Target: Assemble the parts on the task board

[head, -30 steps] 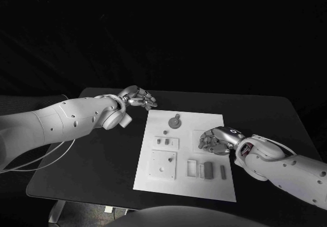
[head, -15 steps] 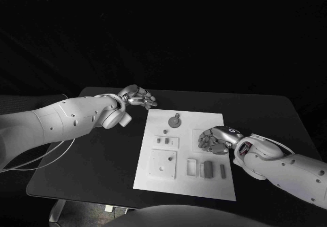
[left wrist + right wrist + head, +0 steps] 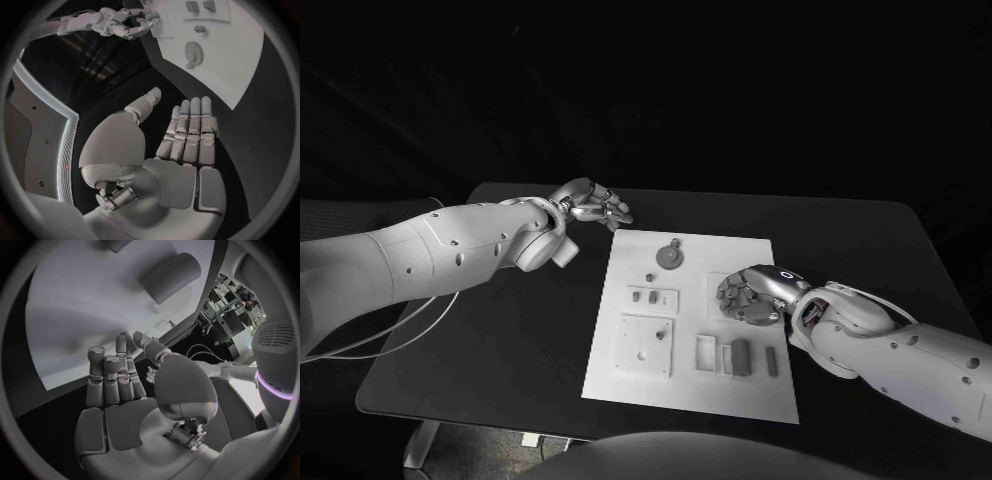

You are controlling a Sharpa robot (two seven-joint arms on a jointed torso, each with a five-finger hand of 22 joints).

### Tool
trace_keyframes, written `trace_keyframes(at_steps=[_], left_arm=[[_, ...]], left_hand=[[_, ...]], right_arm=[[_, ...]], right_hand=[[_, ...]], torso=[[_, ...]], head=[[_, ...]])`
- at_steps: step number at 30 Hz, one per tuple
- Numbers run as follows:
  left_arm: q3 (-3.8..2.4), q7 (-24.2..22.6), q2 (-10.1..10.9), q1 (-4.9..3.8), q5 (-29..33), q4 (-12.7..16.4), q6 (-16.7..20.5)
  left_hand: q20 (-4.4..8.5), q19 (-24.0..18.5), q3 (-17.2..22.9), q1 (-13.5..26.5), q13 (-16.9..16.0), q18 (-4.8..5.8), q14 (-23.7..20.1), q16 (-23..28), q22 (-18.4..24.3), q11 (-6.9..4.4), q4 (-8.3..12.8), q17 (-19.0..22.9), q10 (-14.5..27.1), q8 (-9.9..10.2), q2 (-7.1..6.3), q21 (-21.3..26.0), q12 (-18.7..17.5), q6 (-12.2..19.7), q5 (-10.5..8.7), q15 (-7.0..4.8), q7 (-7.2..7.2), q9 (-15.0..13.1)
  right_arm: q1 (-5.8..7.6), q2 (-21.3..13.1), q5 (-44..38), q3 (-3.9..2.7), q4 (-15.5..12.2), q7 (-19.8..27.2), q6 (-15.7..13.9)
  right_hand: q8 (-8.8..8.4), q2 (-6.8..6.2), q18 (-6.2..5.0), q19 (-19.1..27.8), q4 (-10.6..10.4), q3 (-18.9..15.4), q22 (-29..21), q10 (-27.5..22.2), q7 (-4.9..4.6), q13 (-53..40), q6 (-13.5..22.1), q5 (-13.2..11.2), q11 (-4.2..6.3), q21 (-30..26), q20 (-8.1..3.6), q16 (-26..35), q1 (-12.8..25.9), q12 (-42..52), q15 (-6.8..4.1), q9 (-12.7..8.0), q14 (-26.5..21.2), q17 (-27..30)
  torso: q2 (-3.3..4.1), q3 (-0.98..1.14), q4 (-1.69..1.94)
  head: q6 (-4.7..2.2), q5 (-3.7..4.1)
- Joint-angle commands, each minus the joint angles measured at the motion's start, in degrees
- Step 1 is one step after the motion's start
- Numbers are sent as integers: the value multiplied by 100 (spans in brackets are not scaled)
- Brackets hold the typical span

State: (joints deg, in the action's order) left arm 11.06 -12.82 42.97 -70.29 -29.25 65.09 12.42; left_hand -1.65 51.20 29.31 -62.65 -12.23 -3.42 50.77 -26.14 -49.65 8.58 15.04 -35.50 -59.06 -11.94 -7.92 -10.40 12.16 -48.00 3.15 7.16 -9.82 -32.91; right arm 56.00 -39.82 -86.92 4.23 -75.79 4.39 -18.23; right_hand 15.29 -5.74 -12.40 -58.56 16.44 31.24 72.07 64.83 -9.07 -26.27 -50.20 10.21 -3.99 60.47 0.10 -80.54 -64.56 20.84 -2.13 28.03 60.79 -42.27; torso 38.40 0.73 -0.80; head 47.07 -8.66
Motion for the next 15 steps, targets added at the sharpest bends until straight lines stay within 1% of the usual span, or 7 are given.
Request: trace_keyframes(at_steps=[1, 12, 15], left_arm=[[-5, -34, -7, -7, 35, 7, -64], [-5, -24, -3, -7, 35, 4, -85], [-5, -24, -3, -7, 35, 4, -83]], left_hand=[[4, 9, -20, -33, 7, -44, 23, 32, -10, -1, -13, -11, -62, -32, 17, 32, -30, -2, -32, 13, -20, 7], [4, 12, -21, -33, 7, -44, 27, 33, -12, -3, -14, -15, -68, -33, 18, 32, -30, -2, -33, 12, -21, 9], [5, 13, -21, -33, 8, -44, 28, 33, -13, -3, -14, -17, -69, -34, 18, 32, -31, -2, -33, 11, -21, 9]], right_arm=[[-4, 21, -18, 3, -3, -36, -48], [-3, 31, -51, 4, -9, -38, 28], [-3, 37, -71, 5, -7, -51, 50]], right_hand=[[38, -4, -260, 16, -11, 12, -7, 63, -95, -16, 49, 26, 2, -14, -16, -35, 13, -59, 0, 7, -18, 9], [161, 189, -260, 4, -18, 93, -4, 277, 4, -100, -181, 30, 83, 1, -17, -43, 19, -102, -74, 46, 6, 30], [172, 205, -260, 2, -21, 104, -3, 292, 12, -108, -205, 29, 89, 4, -17, -44, 25, -112, -80, 49, 9, 33]], torso=[[0, 2, 0], [0, -1, -1], [0, -1, 0]], head=[[8, -11], [17, -6], [23, -11]])
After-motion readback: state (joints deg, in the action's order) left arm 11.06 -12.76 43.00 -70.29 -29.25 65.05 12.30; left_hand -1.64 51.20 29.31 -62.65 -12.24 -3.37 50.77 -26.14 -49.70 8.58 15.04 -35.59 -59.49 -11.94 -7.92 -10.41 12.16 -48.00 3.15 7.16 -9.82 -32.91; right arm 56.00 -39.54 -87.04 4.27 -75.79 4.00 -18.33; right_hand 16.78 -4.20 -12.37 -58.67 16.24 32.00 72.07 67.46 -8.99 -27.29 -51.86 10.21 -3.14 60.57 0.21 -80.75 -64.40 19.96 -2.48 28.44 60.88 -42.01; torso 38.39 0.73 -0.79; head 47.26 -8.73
